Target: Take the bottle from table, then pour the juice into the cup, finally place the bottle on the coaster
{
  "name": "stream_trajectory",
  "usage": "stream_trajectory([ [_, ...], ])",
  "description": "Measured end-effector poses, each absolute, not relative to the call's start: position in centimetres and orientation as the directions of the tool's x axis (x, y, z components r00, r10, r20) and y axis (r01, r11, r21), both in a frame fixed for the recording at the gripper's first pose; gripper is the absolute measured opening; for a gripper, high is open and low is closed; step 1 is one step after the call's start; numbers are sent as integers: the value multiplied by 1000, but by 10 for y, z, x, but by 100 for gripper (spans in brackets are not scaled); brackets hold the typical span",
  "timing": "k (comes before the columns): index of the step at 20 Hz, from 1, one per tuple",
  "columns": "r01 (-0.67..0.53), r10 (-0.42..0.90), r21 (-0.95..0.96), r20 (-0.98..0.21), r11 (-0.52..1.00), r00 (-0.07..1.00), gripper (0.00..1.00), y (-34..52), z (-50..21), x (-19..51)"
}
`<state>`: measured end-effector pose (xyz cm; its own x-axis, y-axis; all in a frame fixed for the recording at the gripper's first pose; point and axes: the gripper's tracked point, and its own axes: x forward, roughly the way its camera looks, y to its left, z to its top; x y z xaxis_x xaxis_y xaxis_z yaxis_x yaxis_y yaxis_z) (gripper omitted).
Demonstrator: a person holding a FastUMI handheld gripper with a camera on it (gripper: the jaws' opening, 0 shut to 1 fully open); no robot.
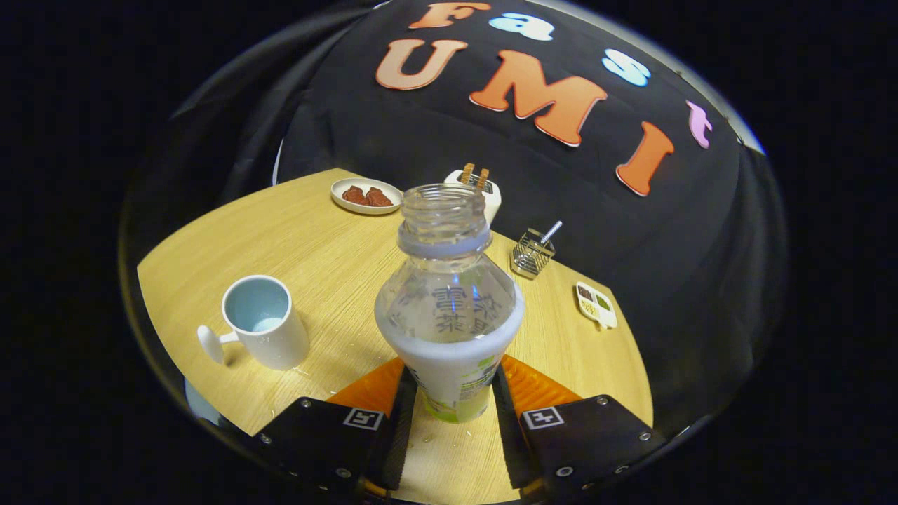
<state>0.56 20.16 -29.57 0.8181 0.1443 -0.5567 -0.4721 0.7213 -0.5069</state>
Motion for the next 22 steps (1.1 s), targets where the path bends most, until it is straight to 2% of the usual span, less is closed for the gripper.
stream_trajectory([
  [8, -498, 129, -737, -499, 458, 857, 58, 236, -296, 12],
  [14, -437, 165, -879, -410, 191, 897, 57, 252, -292, 20],
  [22, -339, 179, -941, -332, 6, 926, 57, 255, -283, 30],
])
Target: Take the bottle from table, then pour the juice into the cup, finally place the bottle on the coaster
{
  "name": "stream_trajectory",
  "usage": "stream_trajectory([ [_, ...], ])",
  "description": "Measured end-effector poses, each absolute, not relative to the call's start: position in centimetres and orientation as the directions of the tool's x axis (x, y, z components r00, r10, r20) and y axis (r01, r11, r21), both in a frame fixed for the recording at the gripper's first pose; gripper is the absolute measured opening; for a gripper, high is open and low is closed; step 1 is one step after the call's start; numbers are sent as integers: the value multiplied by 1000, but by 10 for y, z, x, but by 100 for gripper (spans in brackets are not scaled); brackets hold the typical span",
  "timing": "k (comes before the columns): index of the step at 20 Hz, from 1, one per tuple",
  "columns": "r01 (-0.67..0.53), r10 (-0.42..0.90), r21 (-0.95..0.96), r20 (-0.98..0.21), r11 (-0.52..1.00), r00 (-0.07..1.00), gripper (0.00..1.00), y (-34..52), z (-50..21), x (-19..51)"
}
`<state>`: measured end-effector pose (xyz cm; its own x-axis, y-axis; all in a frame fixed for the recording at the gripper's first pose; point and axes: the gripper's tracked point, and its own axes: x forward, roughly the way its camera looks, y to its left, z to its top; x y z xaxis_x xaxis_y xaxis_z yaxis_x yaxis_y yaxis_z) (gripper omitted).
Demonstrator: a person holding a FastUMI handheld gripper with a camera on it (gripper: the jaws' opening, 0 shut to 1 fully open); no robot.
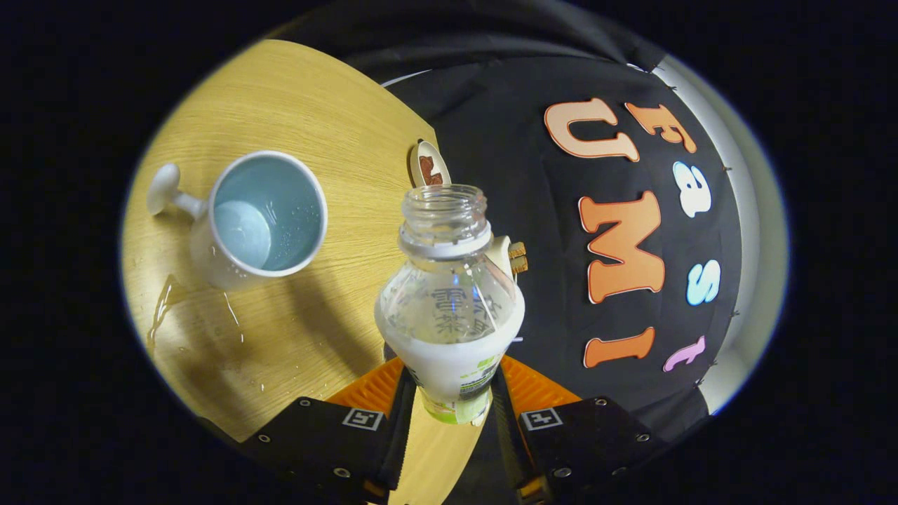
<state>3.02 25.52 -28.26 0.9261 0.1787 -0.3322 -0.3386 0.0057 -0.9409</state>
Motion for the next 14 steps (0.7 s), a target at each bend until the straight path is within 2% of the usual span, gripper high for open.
stream_trajectory([
  [3, -348, 180, -937, -347, -28, 921, 57, 259, -284, 31],
  [8, -248, 231, -956, -279, -154, 932, 57, 270, -265, 37],
  [14, -209, 262, -946, -273, -246, 926, 57, 272, -265, 39],
])
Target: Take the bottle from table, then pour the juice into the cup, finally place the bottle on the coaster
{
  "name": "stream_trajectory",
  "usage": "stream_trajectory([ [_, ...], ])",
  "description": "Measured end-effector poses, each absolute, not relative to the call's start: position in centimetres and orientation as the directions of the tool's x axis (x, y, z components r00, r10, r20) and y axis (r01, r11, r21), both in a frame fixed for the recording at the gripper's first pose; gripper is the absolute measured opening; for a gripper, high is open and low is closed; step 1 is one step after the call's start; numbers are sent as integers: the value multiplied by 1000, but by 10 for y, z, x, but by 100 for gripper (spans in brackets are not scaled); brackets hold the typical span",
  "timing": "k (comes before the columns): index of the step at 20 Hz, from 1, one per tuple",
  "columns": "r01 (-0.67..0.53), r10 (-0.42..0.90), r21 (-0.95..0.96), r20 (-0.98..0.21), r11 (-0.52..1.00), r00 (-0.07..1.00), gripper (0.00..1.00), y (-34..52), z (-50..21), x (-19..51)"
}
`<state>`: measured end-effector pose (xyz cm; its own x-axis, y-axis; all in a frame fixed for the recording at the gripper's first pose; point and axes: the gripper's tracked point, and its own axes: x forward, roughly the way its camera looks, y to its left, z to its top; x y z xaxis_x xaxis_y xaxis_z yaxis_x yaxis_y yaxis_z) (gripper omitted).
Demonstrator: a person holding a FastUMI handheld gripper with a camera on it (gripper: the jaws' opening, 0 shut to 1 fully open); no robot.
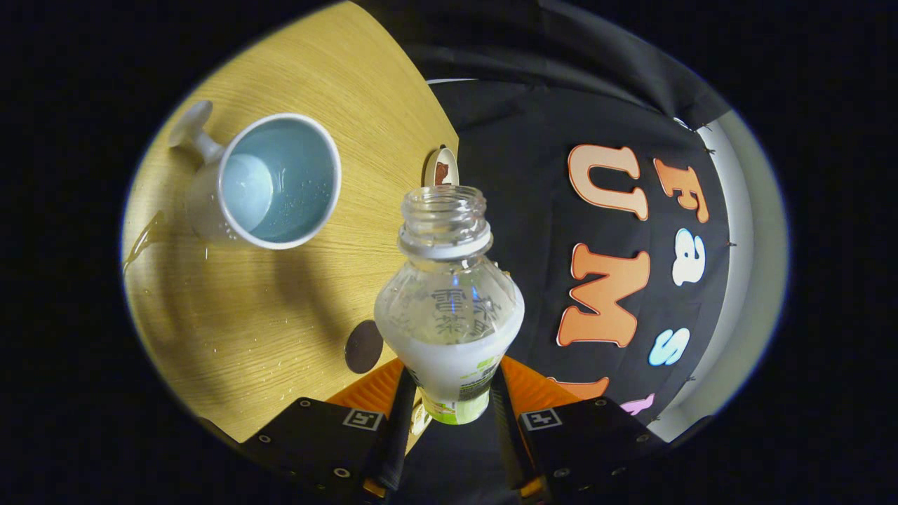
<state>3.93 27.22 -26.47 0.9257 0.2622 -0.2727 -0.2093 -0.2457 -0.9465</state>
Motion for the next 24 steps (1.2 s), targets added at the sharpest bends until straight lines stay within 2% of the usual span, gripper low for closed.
stream_trajectory([
  [24, -146, 297, -907, -277, -395, 914, 57, 278, -256, 42],
])
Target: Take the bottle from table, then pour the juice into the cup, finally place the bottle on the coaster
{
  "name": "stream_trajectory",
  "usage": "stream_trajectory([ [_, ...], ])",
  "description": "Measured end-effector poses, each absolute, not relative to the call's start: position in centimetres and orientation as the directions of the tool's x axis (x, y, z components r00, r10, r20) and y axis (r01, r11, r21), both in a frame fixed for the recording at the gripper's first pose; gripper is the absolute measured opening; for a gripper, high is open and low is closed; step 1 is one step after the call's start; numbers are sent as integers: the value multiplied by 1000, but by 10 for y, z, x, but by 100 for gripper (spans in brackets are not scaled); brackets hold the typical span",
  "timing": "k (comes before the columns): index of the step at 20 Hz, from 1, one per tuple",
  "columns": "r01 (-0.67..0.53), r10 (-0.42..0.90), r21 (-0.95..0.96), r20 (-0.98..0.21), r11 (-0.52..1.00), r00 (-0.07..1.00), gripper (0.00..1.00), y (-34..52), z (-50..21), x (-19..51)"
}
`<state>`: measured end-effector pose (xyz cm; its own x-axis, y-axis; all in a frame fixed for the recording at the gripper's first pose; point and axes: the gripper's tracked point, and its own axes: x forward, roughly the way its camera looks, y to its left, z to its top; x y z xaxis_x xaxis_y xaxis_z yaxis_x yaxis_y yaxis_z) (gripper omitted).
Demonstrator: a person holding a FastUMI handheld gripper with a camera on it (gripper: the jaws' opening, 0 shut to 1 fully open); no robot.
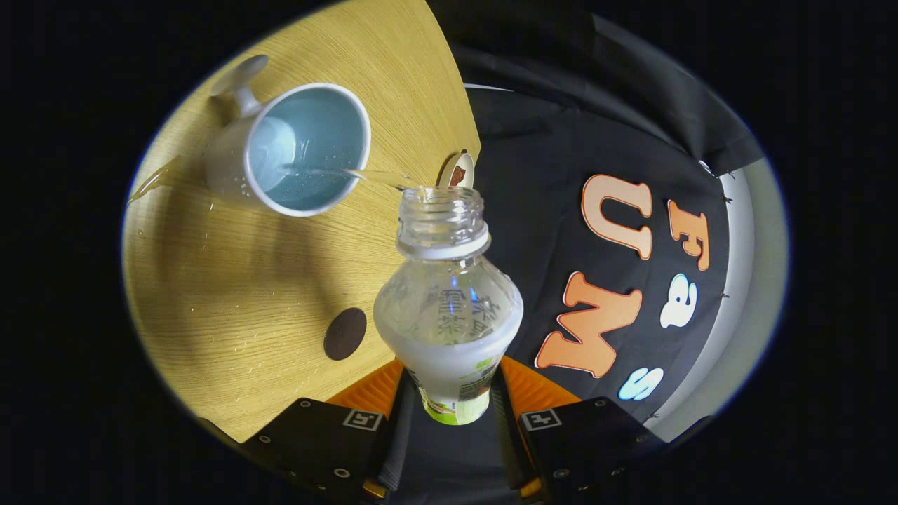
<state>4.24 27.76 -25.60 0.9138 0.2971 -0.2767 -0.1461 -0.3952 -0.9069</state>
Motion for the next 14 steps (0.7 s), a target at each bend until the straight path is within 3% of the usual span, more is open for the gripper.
stream_trajectory([
  [14, -120, 318, -889, -280, -441, 906, 57, 286, -251, 45],
])
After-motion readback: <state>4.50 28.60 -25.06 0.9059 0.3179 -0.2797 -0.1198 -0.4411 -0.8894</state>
